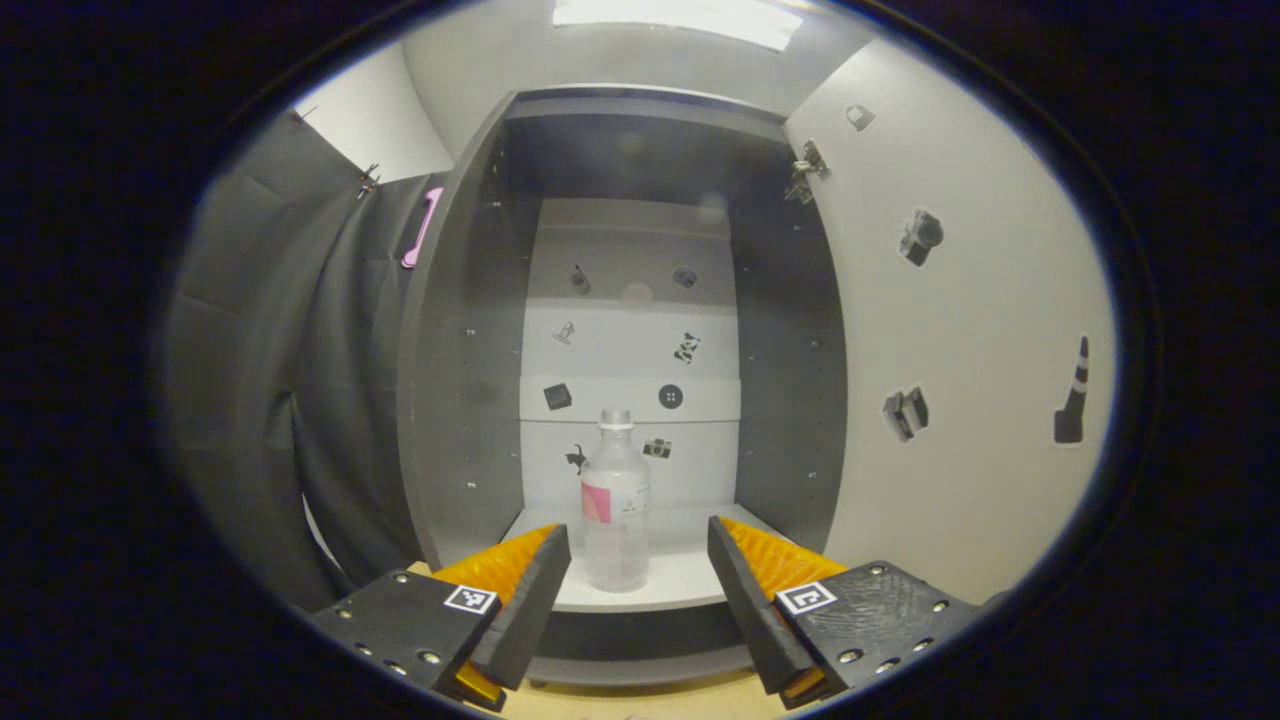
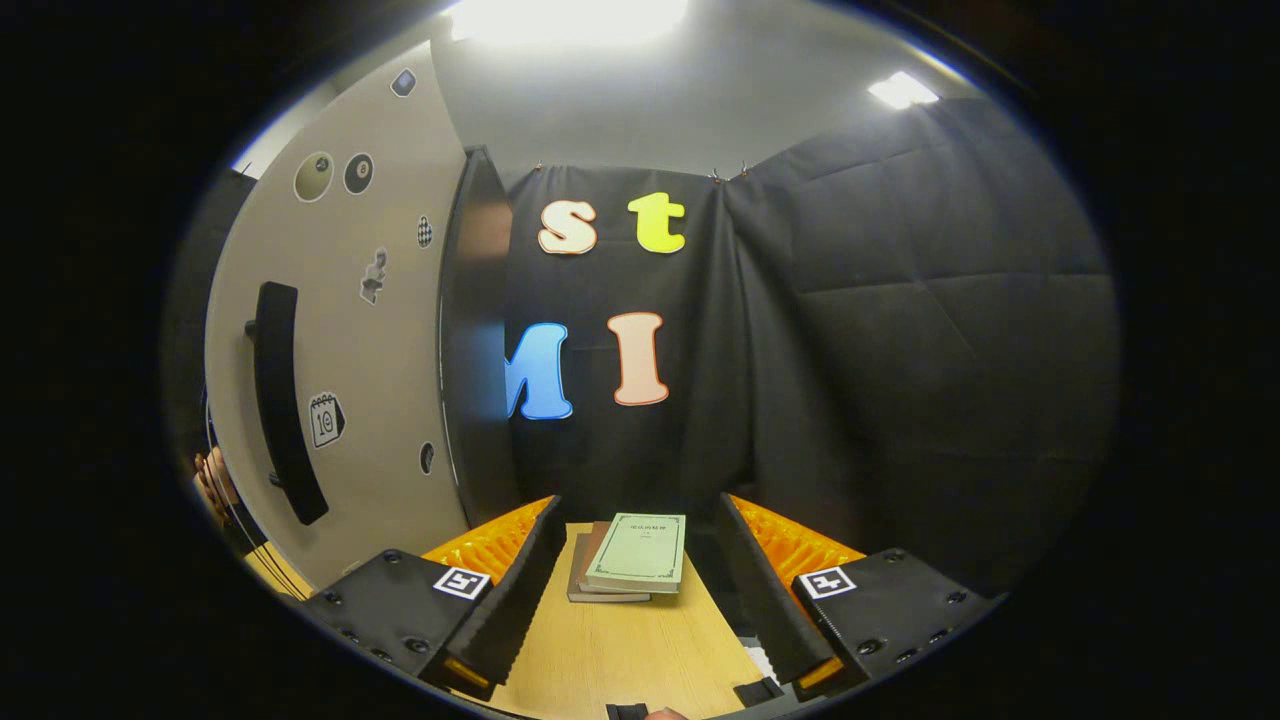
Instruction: Open the cabinet door with the right hand, grasp the bottle in the cabinet with the left hand and place it on the coaster, then close the cabinet door with the right hand.
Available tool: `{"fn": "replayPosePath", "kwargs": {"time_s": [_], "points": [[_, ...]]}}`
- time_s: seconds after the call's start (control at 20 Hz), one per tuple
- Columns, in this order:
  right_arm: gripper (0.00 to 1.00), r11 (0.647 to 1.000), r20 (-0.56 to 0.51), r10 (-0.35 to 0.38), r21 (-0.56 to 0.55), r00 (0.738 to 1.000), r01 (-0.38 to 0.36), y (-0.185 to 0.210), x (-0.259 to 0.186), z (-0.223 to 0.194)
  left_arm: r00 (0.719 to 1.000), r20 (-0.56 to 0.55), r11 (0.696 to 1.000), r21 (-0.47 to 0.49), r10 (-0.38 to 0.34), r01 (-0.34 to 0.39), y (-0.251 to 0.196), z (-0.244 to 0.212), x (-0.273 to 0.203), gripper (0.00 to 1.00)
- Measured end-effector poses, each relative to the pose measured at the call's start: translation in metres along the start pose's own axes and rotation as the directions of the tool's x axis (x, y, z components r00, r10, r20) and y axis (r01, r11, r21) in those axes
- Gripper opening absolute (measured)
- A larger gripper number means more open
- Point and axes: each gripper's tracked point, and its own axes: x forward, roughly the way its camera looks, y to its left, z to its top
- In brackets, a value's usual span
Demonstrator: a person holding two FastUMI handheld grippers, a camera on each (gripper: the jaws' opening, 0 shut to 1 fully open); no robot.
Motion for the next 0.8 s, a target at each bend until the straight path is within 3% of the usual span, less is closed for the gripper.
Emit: {"fn": "replayPosePath", "kwargs": {"time_s": [0.35,0.8], "points": [[0.93,0.998,-0.013,-0.067,0.013,0.998,0.067,0.002,0.014,-0.004,0.999,-0.039,1.0,0.009,-0.022,0.022,0.012,-0.025,0.05,0.84],[0.96,0.992,-0.041,-0.126,0.013,0.991,0.127,0.005,0.027,-0.015,0.996,-0.079,0.999,0.022,-0.029,0.03,0.023,-0.053,0.098,0.84]]}}
